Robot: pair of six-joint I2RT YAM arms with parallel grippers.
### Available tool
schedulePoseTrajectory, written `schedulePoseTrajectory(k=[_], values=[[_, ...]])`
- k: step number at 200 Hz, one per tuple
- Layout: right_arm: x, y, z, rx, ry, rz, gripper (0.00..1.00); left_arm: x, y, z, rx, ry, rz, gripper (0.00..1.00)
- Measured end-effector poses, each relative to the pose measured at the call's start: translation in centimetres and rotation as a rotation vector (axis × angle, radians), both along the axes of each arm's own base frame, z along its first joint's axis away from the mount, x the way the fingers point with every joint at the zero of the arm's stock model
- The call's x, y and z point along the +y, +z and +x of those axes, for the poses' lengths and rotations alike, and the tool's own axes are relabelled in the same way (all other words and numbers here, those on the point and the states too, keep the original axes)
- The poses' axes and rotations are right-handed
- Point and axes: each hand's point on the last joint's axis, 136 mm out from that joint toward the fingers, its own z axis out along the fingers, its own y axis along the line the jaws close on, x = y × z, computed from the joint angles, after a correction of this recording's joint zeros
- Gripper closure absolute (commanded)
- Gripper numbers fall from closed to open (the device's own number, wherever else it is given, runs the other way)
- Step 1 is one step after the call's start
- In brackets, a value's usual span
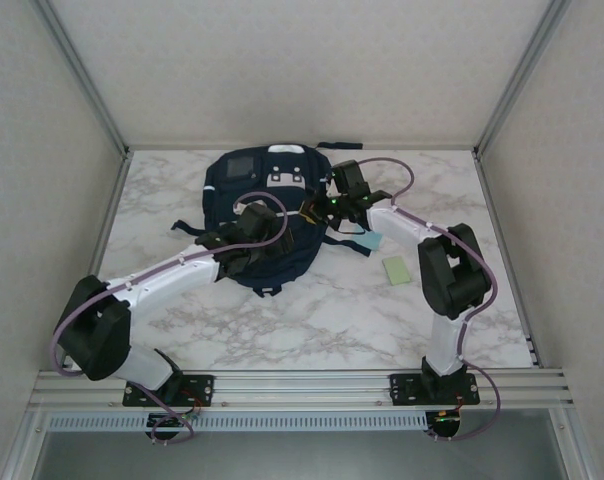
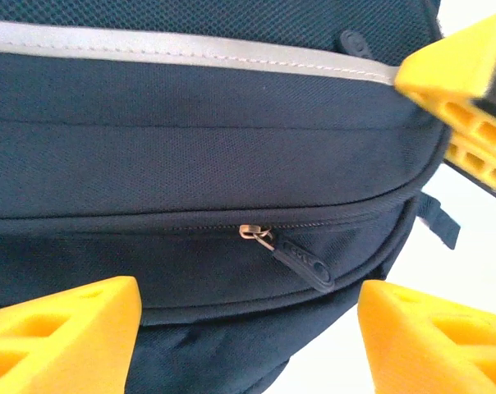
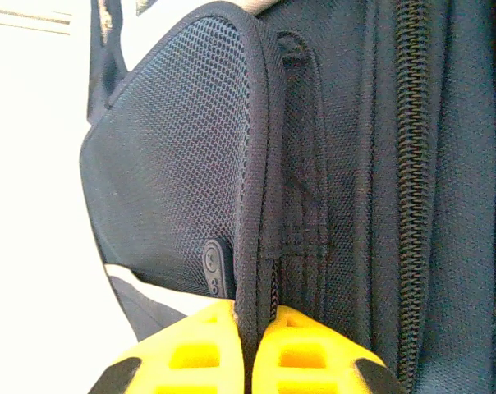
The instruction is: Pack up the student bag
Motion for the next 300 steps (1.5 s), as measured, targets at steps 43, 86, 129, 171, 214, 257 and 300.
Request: schedulePoseTrajectory(k=[43,86,129,171,214,257,300], values=[[0.2,0.3,0.0,-0.001,-0.011,0.019,1.0,-0.9,-2.1,0.9,0.049,0.05,-0.023,0.5],[0.2,-0.3,-0.1,-0.005,-0.013,0.024,1.0,-1.5,-3.2,1.7,0.068,0.103,-0.049,0.44],[0.2,-0.4,-0.1,-0.012,-0.012,0.028,1.0,-1.9,-3.4,2.0,0.072,0.116,-0.048,0.9],[0.2,-0.4,-0.1,-0.014,-0.01,0.027,1.0,-1.4,-3.5,1.7,0.079,0.104,-0.015,1.0],[0.0,0.5,0.0,-0.033,-0.006,0.04,1.0,4.0,-2.1,0.6,0.064,0.099,0.079,1.0],[-0.5,0.6,0.2,-0.042,0.014,0.046,1.0,9.5,-3.4,0.3,0.132,0.071,0.22,1.0],[-1.3,0.6,2.0,-0.032,0.035,0.019,1.0,8.1,-2.5,-0.3,0.113,-0.057,0.197,1.0]])
